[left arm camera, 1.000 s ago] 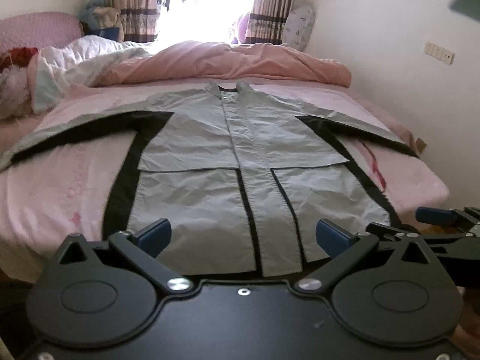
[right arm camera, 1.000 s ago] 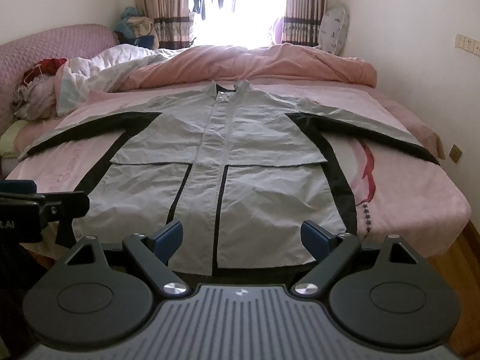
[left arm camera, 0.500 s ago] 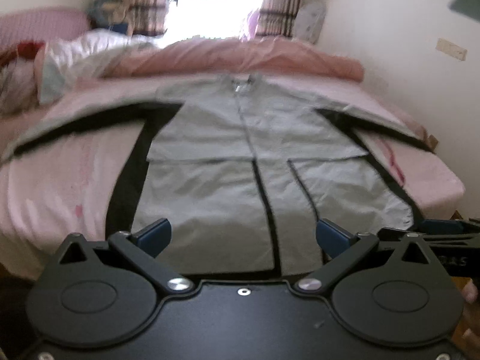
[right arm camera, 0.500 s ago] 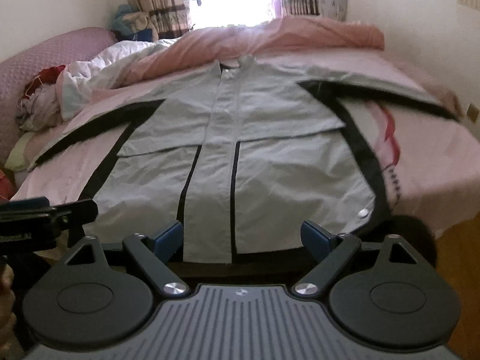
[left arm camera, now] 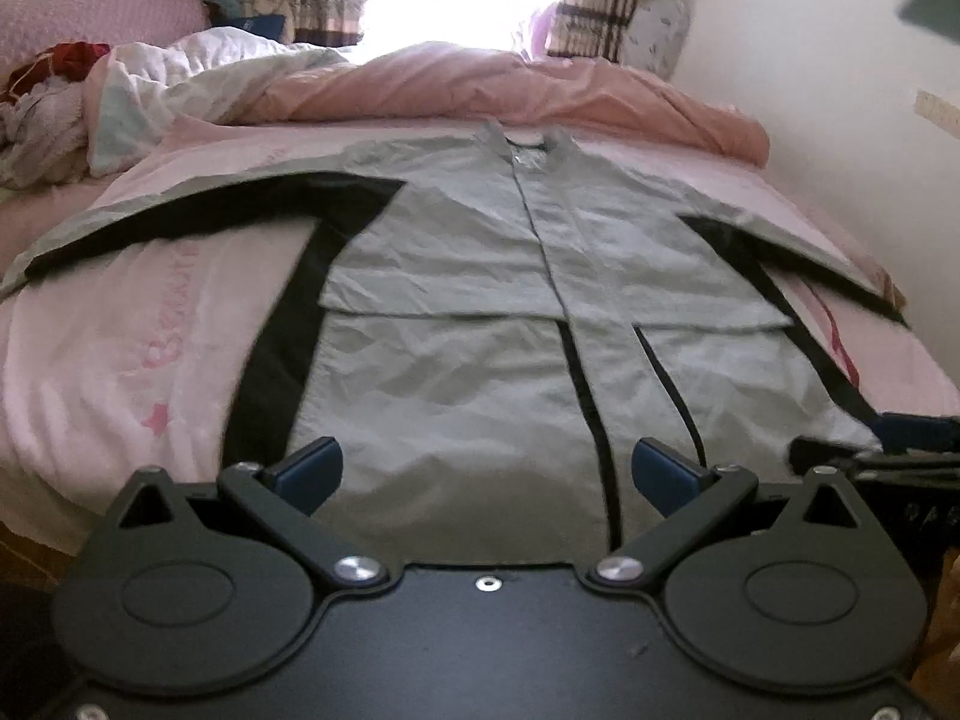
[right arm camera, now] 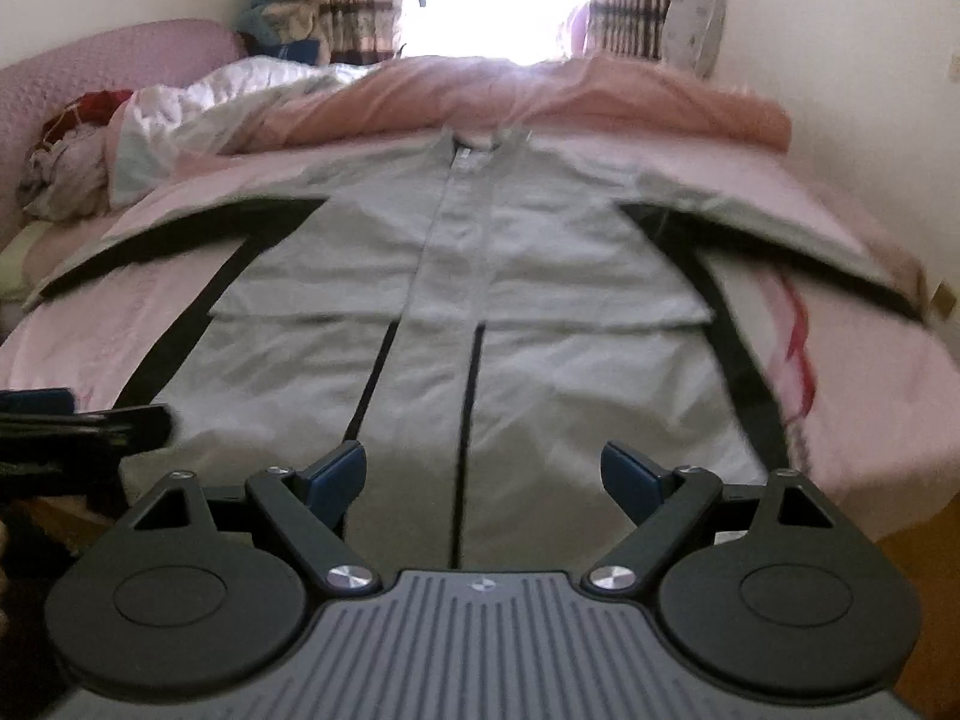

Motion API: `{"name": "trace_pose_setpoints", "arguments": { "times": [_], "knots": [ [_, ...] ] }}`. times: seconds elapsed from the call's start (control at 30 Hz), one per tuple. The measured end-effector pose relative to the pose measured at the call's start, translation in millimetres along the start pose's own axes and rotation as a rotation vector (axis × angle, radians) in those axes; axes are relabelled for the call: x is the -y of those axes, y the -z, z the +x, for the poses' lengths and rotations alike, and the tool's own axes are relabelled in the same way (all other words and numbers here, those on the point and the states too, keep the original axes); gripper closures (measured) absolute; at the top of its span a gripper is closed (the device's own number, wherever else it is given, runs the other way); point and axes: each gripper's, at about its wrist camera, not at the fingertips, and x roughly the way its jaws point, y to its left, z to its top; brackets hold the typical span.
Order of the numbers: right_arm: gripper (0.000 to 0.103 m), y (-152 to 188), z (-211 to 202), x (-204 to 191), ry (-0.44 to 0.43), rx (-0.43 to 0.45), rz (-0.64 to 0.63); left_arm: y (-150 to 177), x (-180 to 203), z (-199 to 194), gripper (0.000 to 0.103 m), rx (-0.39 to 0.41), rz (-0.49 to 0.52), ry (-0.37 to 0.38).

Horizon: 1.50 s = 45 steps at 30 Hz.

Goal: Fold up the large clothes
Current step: 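Grasp the grey coat's sleeve cuff with the left gripper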

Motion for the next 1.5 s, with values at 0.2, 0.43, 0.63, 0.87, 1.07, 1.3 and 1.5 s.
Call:
{"name": "trace_pose_setpoints", "arguments": {
  "times": [0.2,0.43,0.63,0.87,1.07,1.3,1.5],
  "knots": [
    [0.000,-36,18,22,0.013,0.045,0.002,-43,-118,13,0.000,0.057,-0.156,-0.217],
    [0.002,-91,94,41,0.122,0.037,-0.054,-92,-334,53,0.000,0.091,-0.580,-0.358],
    [0.010,-134,173,51,0.201,0.002,-0.119,-116,-442,113,0.000,0.127,-0.809,-0.332],
    [0.013,-155,223,73,0.174,-0.039,-0.056,-108,-513,147,0.000,0.152,-1.082,-0.332],
    [0.013,-159,239,79,0.130,-0.037,-0.026,-120,-518,154,0.068,0.135,-1.016,-0.411],
    [0.014,-159,243,83,0.158,-0.035,-0.025,-119,-519,167,0.096,0.132,-0.984,-0.407],
    [0.016,-159,251,96,0.261,-0.005,-0.042,-161,-469,135,0.098,0.277,-0.734,-0.554]
  ]
}}
